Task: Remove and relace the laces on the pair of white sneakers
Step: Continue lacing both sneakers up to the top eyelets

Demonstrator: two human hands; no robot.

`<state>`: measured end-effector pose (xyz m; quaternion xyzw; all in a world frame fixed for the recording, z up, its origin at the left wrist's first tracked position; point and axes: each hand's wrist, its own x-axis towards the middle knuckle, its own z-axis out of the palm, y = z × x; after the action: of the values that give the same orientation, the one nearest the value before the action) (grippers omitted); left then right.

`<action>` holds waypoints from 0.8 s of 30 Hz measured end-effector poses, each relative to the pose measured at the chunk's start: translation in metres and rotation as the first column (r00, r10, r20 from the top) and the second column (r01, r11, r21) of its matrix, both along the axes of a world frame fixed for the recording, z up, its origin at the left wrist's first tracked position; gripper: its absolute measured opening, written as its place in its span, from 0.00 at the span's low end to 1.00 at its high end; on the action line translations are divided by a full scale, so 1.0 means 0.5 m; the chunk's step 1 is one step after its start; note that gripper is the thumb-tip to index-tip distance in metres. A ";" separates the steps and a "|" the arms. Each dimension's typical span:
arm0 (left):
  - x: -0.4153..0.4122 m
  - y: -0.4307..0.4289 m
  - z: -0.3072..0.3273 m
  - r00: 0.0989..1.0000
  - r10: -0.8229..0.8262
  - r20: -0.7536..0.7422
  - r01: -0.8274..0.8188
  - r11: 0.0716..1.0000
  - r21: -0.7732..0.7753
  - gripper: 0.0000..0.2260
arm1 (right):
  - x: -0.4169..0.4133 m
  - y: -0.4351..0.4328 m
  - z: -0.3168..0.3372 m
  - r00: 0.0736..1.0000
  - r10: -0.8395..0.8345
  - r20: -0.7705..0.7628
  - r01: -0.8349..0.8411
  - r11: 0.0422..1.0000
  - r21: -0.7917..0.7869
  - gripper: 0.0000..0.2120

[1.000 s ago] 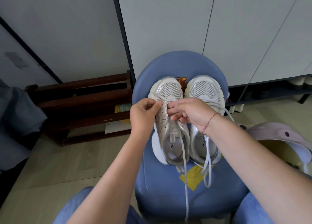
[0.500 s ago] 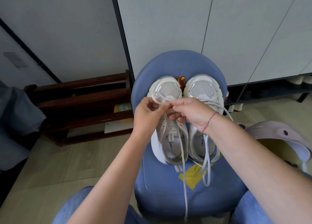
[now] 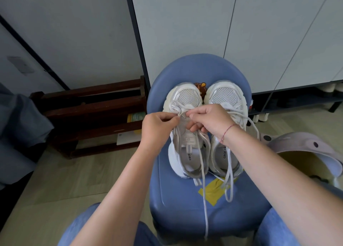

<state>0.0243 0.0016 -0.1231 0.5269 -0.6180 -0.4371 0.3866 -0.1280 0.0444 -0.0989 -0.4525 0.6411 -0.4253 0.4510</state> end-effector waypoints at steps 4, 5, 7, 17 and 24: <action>0.003 -0.003 -0.003 0.999 -0.004 -0.043 0.005 1.000 0.020 0.06 | 0.016 -0.011 -0.009 0.988 -0.011 -0.154 0.005 0.999 -0.039 0.03; 0.003 -0.004 -0.003 0.999 -0.007 -0.054 0.008 1.000 0.028 0.05 | 0.020 -0.014 -0.011 0.980 -0.009 -0.198 0.000 0.999 -0.041 0.02; 0.005 -0.004 -0.004 0.996 -0.018 -0.088 0.022 0.998 0.052 0.05 | 0.026 -0.021 -0.018 0.965 -0.009 -0.262 -0.001 0.999 -0.035 0.03; 0.003 -0.005 -0.010 0.987 -0.010 -0.160 0.029 0.993 0.117 0.05 | 0.033 -0.032 -0.040 0.927 -0.037 -0.374 0.009 0.997 -0.075 0.10; 0.001 0.000 -0.018 0.985 0.029 -0.167 -0.010 0.993 0.117 0.06 | 0.022 -0.023 -0.030 0.906 0.000 -0.424 -0.039 0.996 -0.082 0.08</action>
<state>0.0249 0.0016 -0.1320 0.5155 -0.5515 -0.5113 0.4107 -0.1168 0.0326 -0.1139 -0.5598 0.6997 -0.3403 0.2848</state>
